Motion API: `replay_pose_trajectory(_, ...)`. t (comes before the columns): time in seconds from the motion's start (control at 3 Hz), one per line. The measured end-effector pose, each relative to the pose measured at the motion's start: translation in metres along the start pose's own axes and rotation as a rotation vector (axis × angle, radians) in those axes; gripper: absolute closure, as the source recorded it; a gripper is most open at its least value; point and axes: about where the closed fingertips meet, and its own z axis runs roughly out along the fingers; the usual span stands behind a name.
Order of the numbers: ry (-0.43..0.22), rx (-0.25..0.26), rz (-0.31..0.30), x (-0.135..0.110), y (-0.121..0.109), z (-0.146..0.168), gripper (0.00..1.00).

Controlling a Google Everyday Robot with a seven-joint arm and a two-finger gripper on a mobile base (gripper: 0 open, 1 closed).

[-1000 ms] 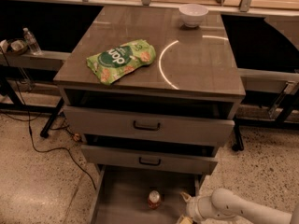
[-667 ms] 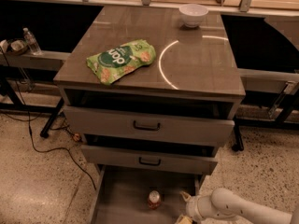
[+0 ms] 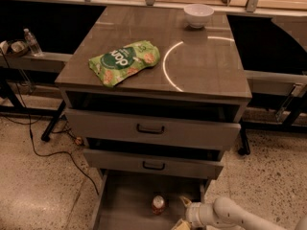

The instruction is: Pick coke can from bottom drawer and place on counter

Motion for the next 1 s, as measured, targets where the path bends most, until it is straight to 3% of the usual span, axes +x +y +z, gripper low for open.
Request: replay_pose_trajectory(1.0,-0.187,0.000,-0.029,-0.018,-0.022,0.086,0.02)
